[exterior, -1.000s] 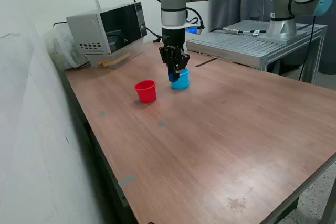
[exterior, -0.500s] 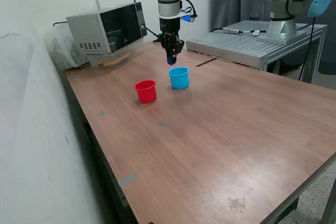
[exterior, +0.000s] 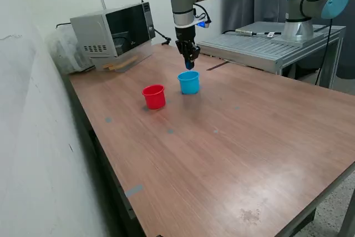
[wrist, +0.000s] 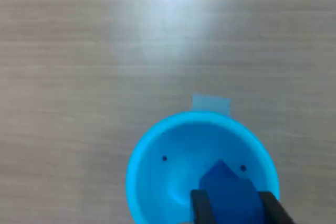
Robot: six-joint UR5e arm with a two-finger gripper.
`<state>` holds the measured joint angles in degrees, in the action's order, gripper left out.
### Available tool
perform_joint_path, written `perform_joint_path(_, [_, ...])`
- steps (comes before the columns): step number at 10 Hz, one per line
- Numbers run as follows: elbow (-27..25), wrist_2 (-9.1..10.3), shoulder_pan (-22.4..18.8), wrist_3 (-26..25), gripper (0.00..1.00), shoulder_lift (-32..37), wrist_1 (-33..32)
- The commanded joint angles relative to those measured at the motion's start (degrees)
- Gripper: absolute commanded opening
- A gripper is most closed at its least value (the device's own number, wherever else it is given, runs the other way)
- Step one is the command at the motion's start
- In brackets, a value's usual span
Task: Place red objects in the red bin, and blue objects in the blue bin.
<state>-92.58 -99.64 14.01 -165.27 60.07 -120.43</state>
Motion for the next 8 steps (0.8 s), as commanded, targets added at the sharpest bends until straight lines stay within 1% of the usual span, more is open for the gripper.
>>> perform_joint_path(1, [-2.7, -0.03, 1.0, 1.0, 0.00, 0.2, -1.3])
perform_joint_path(2, [-2.7, -0.11, 1.0, 1.0, 0.00, 0.3, -1.3])
perform_joint_path(3, [-2.3, -0.20, 1.0, 1.3, 1.00, 0.2, -1.3])
perform_joint_path(4, [-2.2, -0.90, 0.9, 2.1, 1.00, 0.2, -1.3])
perform_joint_path(6, [-2.2, -0.99, 0.9, 2.1, 1.00, 0.4, -1.4])
perform_joint_path(8, [-3.8, -0.73, 0.3, 2.1, 1.00, 3.1, -1.4])
